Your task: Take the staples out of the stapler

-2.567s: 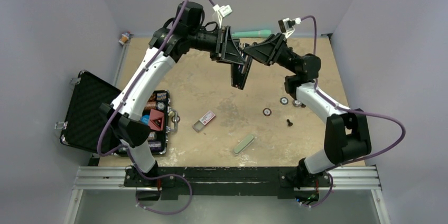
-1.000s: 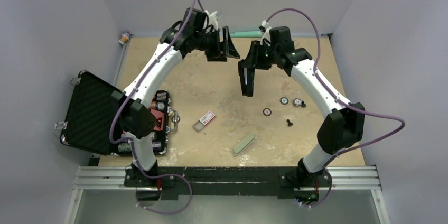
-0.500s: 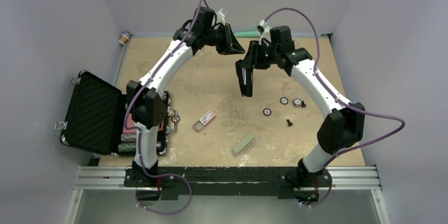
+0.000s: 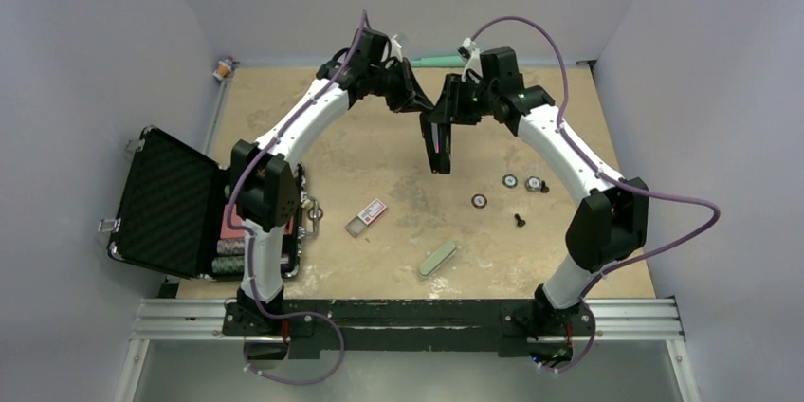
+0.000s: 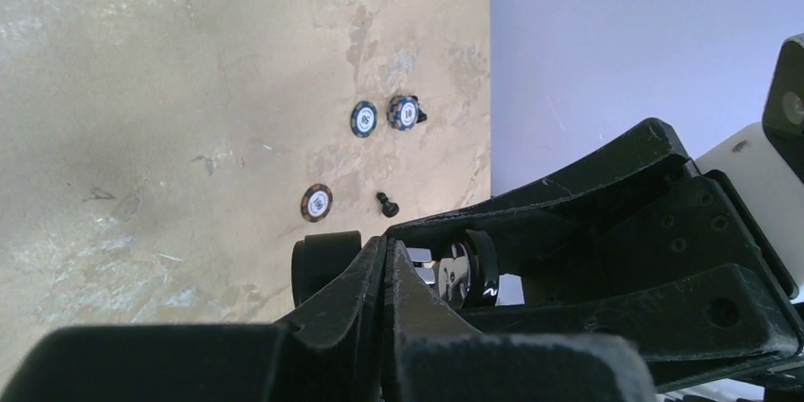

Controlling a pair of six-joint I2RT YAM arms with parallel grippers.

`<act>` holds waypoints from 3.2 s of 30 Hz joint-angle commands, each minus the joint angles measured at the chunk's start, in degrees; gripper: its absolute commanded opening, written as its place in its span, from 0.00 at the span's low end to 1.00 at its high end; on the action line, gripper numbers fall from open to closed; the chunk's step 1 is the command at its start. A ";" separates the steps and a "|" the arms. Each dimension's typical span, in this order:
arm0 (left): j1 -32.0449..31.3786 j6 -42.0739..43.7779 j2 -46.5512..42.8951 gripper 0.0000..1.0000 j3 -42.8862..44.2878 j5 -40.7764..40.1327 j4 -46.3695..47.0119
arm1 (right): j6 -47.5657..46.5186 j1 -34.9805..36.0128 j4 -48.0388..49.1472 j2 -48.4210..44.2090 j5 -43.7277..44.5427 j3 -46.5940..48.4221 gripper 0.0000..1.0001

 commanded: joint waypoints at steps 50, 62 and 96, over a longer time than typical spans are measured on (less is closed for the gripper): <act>1.65 8.75 -2.15 0.02 -3.27 -3.90 -8.17 | 3.36 -4.92 9.39 6.40 -8.14 -0.12 0.00; 2.92 2.65 2.67 0.00 8.27 -0.85 -6.74 | 2.81 -4.46 9.97 4.56 -10.98 -2.87 0.00; -0.38 5.31 8.90 0.00 6.07 -4.90 -6.00 | 5.58 -3.38 8.94 3.15 -14.26 2.60 0.00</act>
